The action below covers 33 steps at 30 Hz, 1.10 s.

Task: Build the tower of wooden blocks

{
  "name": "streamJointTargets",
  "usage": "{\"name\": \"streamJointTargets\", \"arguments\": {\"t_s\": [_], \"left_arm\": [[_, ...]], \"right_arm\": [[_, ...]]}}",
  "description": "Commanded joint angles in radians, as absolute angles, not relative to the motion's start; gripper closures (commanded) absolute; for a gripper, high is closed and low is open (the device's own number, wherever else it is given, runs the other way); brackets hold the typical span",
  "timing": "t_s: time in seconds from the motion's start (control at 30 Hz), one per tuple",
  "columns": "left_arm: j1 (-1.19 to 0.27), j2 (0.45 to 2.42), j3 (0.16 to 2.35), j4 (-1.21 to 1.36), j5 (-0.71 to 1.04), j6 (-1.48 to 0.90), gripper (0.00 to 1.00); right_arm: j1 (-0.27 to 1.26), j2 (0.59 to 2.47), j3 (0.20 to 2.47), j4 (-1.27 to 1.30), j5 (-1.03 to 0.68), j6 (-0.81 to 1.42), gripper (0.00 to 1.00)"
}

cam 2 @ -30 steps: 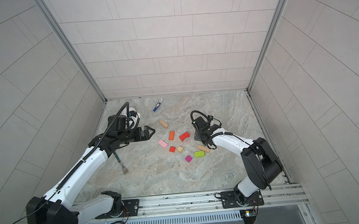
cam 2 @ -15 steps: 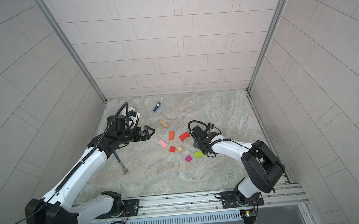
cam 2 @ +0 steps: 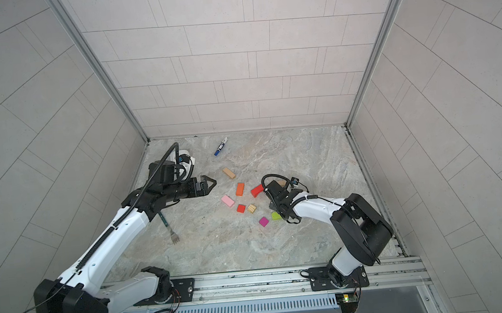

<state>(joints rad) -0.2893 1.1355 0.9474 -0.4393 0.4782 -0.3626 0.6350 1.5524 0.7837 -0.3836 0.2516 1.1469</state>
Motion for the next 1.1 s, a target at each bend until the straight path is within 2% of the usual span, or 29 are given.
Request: {"name": "streamJointTargets", "arguments": {"t_s": [0.0,0.63,0.77,1.07], "left_arm": [[-0.294,1.116,0.943,-0.43,0.477,-0.357,0.01],[-0.293,1.109,0.942,-0.43,0.472,-0.356,0.01],[-0.293,1.109,0.945,-0.431,0.471,-0.355,0.02],[-0.292,1.102,0.942,-0.436,0.464,-0.351,0.01]], "right_arm": [[0.649,1.571,0.788,-0.382,0.261,1.181,0.07],[0.672,1.576,0.811,-0.422,0.289,1.181,0.26],[0.672,1.587,0.83,-0.418,0.265,1.123,0.35],[0.656,1.61,0.897,-0.427,0.191,0.886,0.37]]}}
